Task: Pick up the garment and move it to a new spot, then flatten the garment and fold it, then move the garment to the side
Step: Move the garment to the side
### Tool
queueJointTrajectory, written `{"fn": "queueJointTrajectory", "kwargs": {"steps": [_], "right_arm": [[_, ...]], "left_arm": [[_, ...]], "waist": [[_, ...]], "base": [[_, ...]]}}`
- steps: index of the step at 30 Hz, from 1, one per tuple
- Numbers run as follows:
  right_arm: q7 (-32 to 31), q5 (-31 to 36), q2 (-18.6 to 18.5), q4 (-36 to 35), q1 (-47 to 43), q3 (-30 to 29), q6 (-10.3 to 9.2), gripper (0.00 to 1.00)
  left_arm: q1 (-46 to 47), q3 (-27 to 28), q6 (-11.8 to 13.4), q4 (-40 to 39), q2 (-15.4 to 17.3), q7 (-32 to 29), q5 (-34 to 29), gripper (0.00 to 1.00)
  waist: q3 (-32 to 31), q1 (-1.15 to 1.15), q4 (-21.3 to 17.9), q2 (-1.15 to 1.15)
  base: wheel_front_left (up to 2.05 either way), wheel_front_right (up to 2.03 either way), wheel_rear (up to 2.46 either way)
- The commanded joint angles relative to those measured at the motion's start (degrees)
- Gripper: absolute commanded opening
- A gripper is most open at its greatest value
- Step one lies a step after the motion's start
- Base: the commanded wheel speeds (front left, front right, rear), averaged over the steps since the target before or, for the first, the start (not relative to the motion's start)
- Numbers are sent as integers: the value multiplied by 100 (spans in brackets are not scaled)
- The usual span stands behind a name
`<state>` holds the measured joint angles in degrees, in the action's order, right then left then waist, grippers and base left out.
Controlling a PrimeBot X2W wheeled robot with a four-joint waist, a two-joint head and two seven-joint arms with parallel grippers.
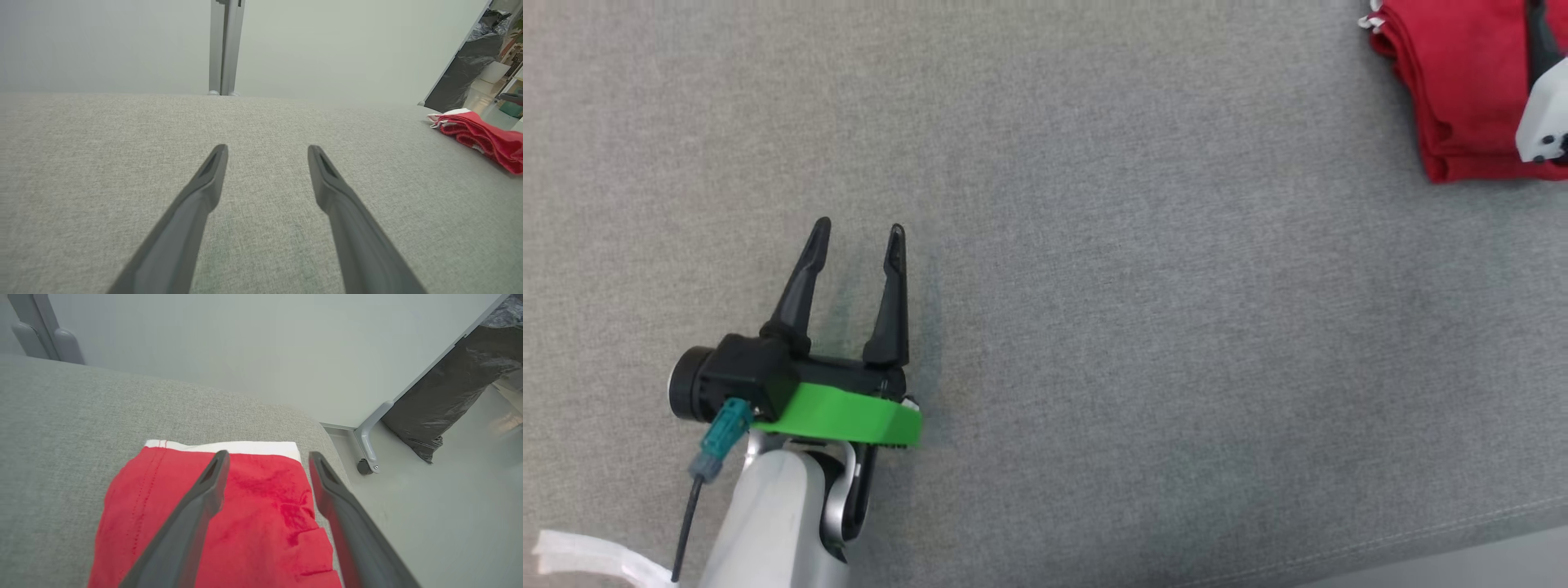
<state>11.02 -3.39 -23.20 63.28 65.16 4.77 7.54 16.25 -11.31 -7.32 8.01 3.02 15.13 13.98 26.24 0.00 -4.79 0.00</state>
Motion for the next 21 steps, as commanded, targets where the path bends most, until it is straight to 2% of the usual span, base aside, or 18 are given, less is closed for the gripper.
{"fn": "queueJointTrajectory", "kwargs": {"steps": [1, 10, 21], "right_arm": [[102, 80, 42, -39, -116, -24, -10, 100], [408, 270, 708, -554, -843, -215, -10, 100], [423, 529, 1679, -2096, -2624, -543, -10, 100]], "left_arm": [[134, 56, -17, 52, 43, 2, 9, 100], [59, 489, -18, 633, 32, 1, 254, 100], [-674, 963, -19, 1093, -1, 1, 370, 100]], "waist": [[-258, 0, -55, 0], [-1148, 0, 6, 0], [-1955, 0, 281, 0]], "base": [[0, 0, 0], [0, 0, 0], [0, 0, 0]]}}
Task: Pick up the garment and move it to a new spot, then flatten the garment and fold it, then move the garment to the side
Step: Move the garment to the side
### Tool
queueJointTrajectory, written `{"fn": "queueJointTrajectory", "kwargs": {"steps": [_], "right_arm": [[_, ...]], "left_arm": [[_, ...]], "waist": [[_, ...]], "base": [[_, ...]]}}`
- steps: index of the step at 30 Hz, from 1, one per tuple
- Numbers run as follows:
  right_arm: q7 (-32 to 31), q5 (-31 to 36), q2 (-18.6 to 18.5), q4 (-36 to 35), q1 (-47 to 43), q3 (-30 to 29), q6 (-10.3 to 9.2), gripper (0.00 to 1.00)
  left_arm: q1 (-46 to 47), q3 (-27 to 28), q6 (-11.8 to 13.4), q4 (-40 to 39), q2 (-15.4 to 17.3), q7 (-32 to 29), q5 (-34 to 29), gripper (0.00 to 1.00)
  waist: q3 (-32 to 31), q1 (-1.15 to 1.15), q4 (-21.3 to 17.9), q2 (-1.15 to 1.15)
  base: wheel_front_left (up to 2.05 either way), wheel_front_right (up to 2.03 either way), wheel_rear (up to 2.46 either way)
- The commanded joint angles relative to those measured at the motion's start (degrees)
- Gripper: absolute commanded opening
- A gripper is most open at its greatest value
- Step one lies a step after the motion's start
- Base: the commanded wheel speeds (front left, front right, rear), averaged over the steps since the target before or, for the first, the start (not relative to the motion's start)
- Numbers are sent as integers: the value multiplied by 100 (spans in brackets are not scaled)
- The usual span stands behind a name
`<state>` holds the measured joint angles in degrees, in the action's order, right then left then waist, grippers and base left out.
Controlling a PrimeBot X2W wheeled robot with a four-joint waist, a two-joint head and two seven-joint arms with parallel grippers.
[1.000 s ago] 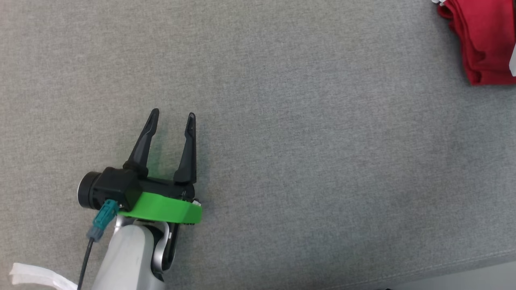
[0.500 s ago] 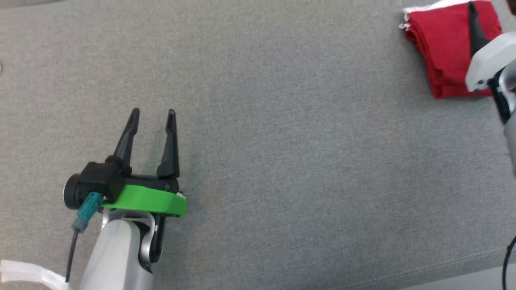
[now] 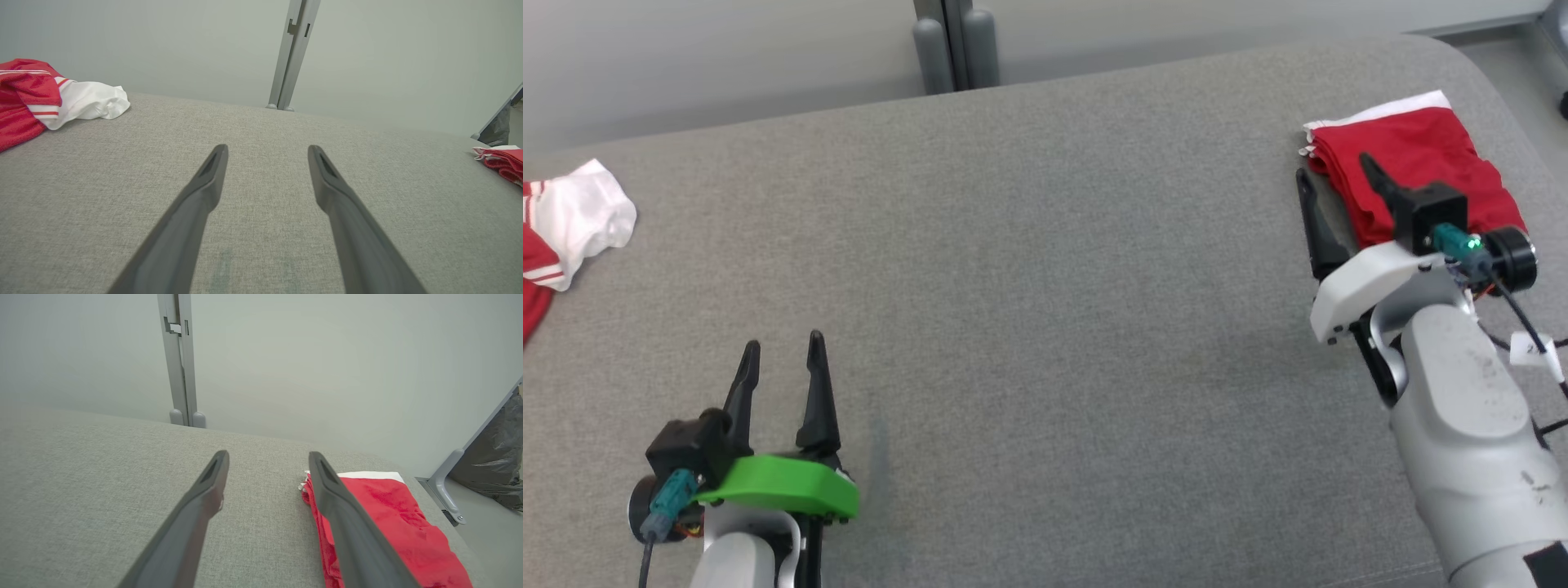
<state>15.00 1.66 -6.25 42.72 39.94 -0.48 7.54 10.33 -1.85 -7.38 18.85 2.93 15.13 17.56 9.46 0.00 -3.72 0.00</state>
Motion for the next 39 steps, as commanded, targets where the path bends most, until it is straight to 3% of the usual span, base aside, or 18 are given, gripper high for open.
{"fn": "queueJointTrajectory", "kwargs": {"steps": [1, 7, 20, 39], "right_arm": [[24, 30, 54, -162, -252, -35, -10, 100], [25, -56, 297, -848, -1233, -138, -10, 100], [26, -702, 325, -2059, -2895, -85, -9, 100], [26, -951, 326, -2276, -3241, -56, -9, 100]], "left_arm": [[-147, 51, -11, 15, 5, 1, 23, 100], [-560, 56, 58, -70, 1, 1, 171, 100], [-1058, -160, 244, -144, 1, 1, 281, 100], [-1166, -318, 332, -292, 1, 1, 367, 100]], "waist": [[-313, 0, 195, 0], [-507, 0, 321, 0], [-742, 0, 432, 0], [-838, 0, 476, 0]], "base": [[0, 0, 0], [0, 0, 0], [0, 0, 0], [0, 0, 0]]}}
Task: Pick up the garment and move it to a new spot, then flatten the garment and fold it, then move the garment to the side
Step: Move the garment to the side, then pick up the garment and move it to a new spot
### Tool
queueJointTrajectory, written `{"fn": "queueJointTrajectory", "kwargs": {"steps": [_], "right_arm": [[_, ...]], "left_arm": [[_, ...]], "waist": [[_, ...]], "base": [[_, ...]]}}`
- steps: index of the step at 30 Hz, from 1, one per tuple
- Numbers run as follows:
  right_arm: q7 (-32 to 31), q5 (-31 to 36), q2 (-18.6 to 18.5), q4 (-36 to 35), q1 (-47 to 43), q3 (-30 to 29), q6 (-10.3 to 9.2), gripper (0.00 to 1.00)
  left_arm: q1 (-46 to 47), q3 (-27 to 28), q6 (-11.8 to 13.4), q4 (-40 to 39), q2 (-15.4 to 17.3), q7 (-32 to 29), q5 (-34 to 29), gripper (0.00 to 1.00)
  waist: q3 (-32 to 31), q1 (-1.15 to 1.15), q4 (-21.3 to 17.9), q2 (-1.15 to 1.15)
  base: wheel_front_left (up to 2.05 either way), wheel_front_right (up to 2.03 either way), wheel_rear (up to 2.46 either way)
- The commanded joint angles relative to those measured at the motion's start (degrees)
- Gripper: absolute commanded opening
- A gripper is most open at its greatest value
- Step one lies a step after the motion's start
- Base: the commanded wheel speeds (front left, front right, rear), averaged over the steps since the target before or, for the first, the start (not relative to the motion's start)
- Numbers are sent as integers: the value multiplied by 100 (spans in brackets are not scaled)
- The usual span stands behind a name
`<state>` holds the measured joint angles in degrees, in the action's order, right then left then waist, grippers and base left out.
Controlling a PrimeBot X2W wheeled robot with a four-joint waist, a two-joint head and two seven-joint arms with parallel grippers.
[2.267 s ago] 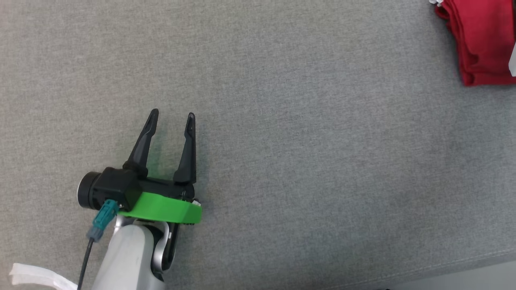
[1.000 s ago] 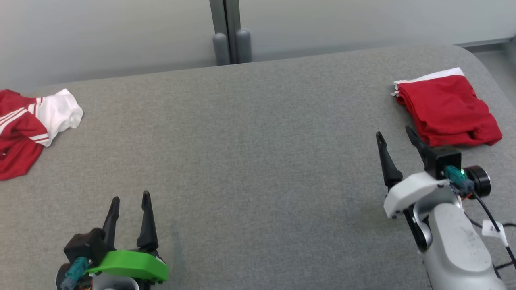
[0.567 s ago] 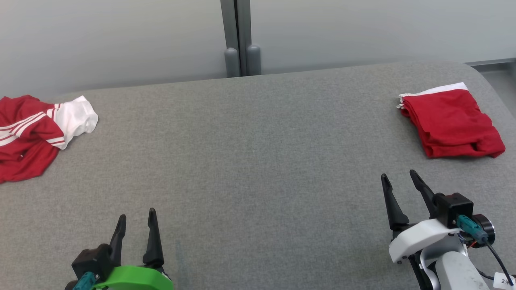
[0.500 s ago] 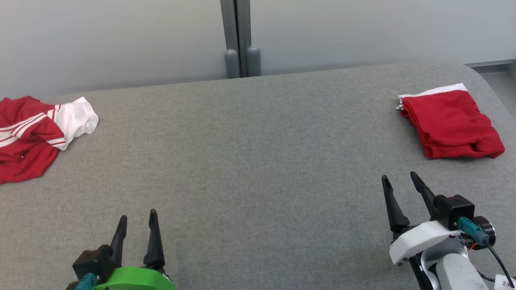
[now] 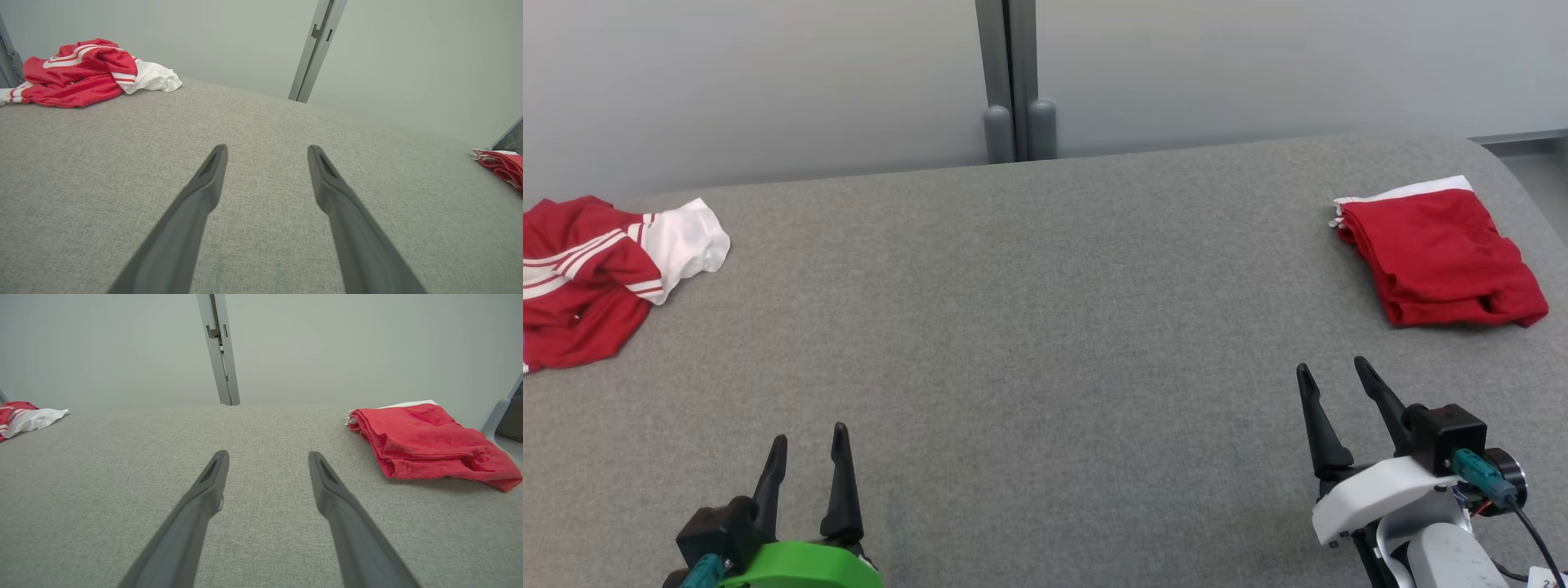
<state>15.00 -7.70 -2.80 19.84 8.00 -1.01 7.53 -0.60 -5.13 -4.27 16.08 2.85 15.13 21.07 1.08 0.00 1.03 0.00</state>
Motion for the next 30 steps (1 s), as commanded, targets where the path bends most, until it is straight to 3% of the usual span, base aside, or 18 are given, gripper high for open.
{"fn": "queueJointTrajectory", "kwargs": {"steps": [1, 11, 25, 30], "right_arm": [[26, -14, -19, 17, -43, -2, -8, 100], [26, 49, -18, 1, -34, -65, -8, 100], [26, 36, -20, -17, 3, -5, -8, 100], [26, -30, -19, 9, 19, 57, -8, 100]], "left_arm": [[-74, 9, 24, -14, 9, 1, 18, 100], [22, -45, 24, -30, 10, 1, -18, 100], [110, -9, -31, -126, 10, 1, -142, 100], [71, 1, -47, -149, 10, 1, -170, 100]], "waist": [[1, 0, 2, 0], [-12, 0, 279, 0], [18, 0, 1805, 0], [14, 0, 2184, 0]], "base": [[0, 0, 0], [0, 0, 0], [0, 0, 0], [0, 0, 0]]}}
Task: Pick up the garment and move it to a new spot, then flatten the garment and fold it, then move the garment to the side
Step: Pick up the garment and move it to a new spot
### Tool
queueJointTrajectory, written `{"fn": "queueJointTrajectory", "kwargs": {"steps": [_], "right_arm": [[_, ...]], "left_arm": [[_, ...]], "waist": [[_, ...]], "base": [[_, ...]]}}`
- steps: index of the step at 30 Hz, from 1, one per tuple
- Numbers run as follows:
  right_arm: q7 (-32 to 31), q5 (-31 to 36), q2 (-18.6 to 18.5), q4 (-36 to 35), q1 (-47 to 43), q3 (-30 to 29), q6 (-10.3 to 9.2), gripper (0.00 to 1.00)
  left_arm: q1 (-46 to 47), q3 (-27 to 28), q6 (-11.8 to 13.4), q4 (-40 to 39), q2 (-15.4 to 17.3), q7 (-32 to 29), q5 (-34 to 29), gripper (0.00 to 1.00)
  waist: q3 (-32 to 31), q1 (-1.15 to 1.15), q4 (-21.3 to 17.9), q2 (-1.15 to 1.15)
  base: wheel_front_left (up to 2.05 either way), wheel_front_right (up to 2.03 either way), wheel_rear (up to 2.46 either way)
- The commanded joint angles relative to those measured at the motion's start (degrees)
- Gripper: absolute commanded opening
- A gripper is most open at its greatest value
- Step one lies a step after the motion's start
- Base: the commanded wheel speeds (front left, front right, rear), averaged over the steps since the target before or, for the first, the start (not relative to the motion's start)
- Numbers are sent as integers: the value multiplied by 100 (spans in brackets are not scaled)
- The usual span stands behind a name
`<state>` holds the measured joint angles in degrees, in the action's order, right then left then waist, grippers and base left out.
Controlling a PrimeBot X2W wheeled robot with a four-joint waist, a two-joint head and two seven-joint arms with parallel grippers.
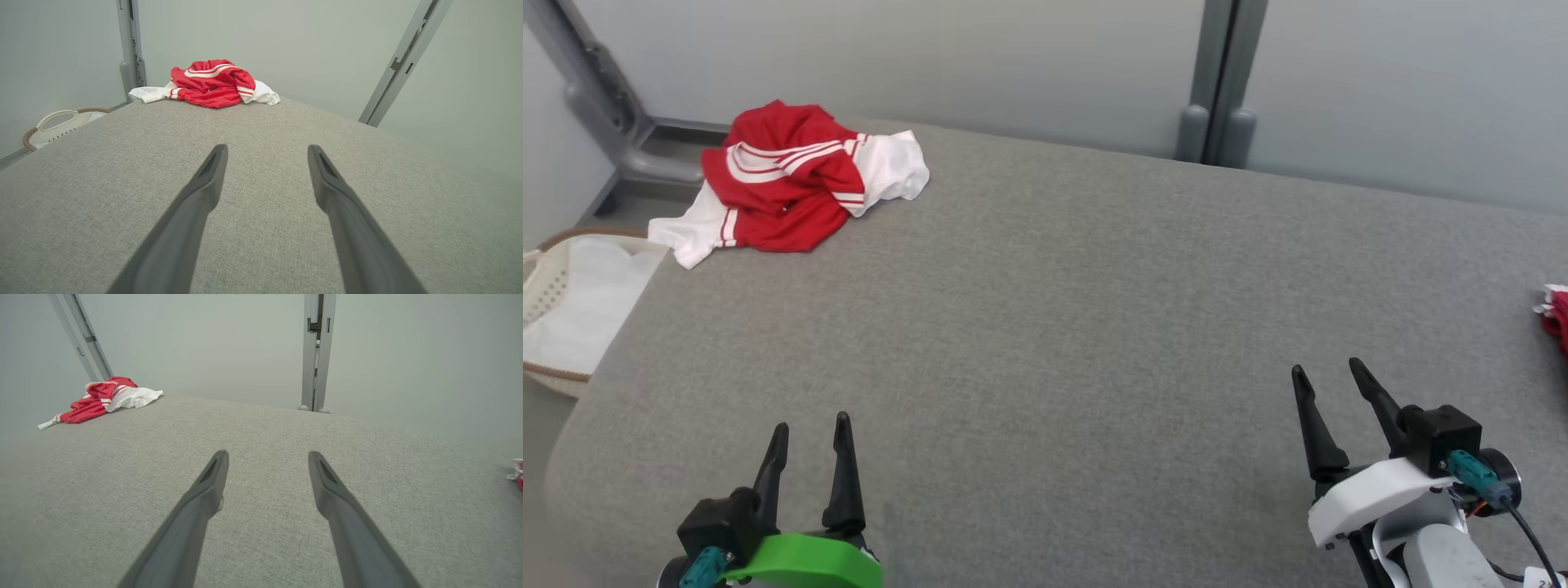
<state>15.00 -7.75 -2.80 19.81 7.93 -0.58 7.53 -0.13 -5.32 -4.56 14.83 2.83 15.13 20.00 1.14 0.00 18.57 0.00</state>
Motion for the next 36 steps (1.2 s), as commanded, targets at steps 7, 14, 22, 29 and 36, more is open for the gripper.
{"fn": "queueJointTrajectory", "kwargs": {"steps": [7, 14, 22, 29, 36], "right_arm": [[27, -28, -21, 29, 47, 89, -8, 100], [27, 32, -22, -82, 127, 175, -8, 100], [27, 273, -25, -326, 355, 252, -8, 100], [27, 604, -24, -468, 790, 391, -8, 100], [27, 908, -23, -568, 1231, 465, -8, 100]], "left_arm": [[-22, 29, -28, -48, 12, 1, -87, 100], [-2, 163, 49, -191, 13, 1, -84, 100], [791, 814, -42, -504, 190, 1, -231, 100], [2475, 1292, -134, -149, 770, -2, -262, 100], [4195, 1500, -165, 1032, 1446, -343, -63, 100]], "waist": [[18, 0, 673, 0], [151, 0, 606, 0], [666, 0, 220, 0], [1353, 0, -362, 0], [2110, 0, -951, 0]], "base": [[0, 0, 0], [0, 0, 0], [0, 0, 0], [0, 0, 0], [0, 0, 0]]}}
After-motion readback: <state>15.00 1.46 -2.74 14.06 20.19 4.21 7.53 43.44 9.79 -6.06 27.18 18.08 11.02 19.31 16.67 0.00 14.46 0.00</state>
